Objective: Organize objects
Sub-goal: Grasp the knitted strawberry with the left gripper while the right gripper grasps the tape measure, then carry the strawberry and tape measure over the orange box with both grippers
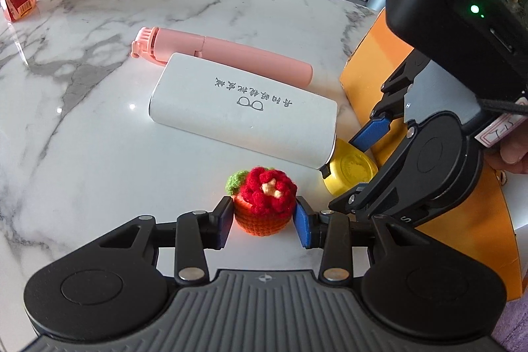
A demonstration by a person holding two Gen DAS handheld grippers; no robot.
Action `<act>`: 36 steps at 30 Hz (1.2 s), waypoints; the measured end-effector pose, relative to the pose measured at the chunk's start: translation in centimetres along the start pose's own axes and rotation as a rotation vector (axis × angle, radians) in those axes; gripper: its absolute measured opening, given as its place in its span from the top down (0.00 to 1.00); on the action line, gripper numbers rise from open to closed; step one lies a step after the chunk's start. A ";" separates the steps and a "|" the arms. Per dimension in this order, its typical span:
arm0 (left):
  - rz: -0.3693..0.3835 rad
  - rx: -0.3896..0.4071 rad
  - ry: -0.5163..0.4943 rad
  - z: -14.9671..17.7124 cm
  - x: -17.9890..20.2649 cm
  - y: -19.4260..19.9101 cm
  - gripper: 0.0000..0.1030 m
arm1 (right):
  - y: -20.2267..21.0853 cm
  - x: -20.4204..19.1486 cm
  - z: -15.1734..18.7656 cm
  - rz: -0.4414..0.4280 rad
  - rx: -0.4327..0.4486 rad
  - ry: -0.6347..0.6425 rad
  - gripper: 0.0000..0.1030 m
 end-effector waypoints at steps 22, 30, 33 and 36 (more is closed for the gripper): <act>0.135 0.172 -0.186 -3.7 6.0 6.7 0.56 | 15.2 0.0 3.4 0.005 0.362 -0.097 0.49; 0.247 0.184 -0.384 -6.3 14.6 7.0 0.56 | 18.7 4.9 10.6 0.085 0.394 -0.286 0.49; 0.273 0.160 -0.466 -6.4 17.6 5.5 0.56 | 17.2 6.9 13.4 0.091 0.361 -0.379 0.49; 0.268 0.121 -0.516 -6.2 19.6 3.2 0.56 | 15.0 8.5 15.5 0.072 0.338 -0.473 0.49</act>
Point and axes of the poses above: each gripper's, at about its wrist camera, not at the fingertips, and y roughly against the way its jaws point, x to its right, z to its underside, the point moved 5 cm from there along -y, roughly the way its jaws point, and after that the axes turned 12 degrees about x, right-handed, at the moved point
